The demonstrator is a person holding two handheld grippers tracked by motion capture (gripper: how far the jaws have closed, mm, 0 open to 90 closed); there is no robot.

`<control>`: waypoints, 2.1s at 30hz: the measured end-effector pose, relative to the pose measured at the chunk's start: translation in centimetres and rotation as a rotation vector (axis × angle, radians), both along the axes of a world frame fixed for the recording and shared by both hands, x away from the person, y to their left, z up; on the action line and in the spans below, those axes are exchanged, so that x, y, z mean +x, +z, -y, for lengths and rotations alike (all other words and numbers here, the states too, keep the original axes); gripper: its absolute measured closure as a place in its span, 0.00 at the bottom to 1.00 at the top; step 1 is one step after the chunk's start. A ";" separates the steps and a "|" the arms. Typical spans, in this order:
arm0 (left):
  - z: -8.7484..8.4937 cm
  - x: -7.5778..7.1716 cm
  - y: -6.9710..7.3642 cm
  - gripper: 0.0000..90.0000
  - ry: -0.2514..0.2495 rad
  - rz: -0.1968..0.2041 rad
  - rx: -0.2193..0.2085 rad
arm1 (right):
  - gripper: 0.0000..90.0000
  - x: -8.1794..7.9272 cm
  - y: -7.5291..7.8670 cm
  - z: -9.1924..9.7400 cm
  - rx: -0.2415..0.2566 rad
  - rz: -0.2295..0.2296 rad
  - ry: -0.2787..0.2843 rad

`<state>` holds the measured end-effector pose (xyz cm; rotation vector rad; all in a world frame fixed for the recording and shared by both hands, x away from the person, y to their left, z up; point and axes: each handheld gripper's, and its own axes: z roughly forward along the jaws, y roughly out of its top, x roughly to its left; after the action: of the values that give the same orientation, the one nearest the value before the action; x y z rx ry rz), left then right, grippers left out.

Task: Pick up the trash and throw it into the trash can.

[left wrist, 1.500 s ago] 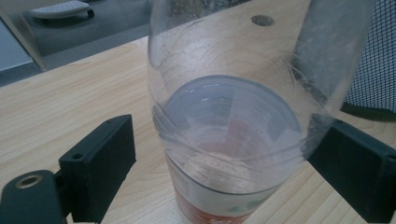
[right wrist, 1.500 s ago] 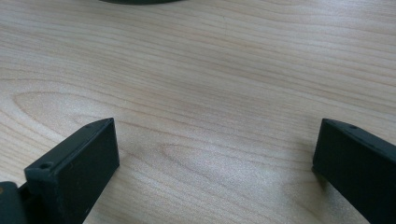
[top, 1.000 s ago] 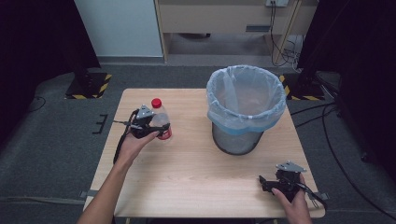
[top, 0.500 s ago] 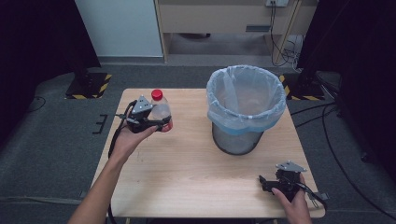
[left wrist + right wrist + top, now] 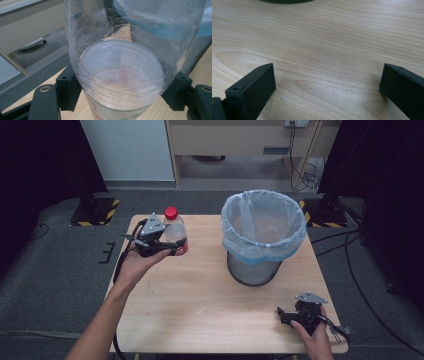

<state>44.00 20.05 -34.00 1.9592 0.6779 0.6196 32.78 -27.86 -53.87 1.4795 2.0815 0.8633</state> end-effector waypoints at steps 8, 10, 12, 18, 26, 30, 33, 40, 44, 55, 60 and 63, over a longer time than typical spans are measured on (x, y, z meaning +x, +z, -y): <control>0.8 0.0 2.1 0.31 -0.027 0.017 -0.031 | 0.00 0.0 0.0 0.0 0.000 0.000 0.000; 1.0 0.1 2.6 0.31 -0.037 0.017 -0.036 | 0.00 0.0 0.0 0.0 0.000 0.000 0.000; 1.3 0.2 3.4 0.31 -0.046 0.025 -0.033 | 0.00 0.0 0.0 0.0 0.000 0.000 0.000; 1.8 0.5 4.6 0.31 -0.059 0.036 -0.023 | 0.00 0.0 0.0 0.0 0.000 0.000 0.000; 2.0 0.6 6.9 0.31 -0.103 0.064 -0.004 | 0.00 0.0 0.0 0.0 0.000 0.000 0.000; 2.4 0.6 7.9 0.31 -0.124 0.073 -0.001 | 0.00 0.0 0.0 0.0 0.000 0.000 0.000; 2.7 0.6 8.5 0.31 -0.133 0.080 -0.002 | 0.00 0.0 0.0 0.0 0.000 0.000 0.000; 3.4 1.0 9.5 0.31 -0.150 0.087 -0.006 | 0.00 0.0 0.0 0.0 0.000 0.000 0.000; 4.0 1.0 9.8 0.31 -0.160 0.090 -0.010 | 0.00 0.0 0.0 0.0 0.000 0.000 0.000; 4.4 0.9 10.6 0.31 -0.171 0.101 -0.011 | 0.00 0.0 0.0 0.0 0.000 0.000 0.000; 4.9 0.8 11.4 0.31 -0.180 0.121 -0.027 | 0.00 0.0 0.0 0.0 0.000 0.000 0.000; 5.2 0.7 11.9 0.31 -0.186 0.130 -0.032 | 0.00 0.0 0.0 0.0 0.000 0.000 0.000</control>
<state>44.71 14.84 -22.07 1.9079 0.4174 0.6107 32.78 -27.86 -53.87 1.4796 2.0816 0.8631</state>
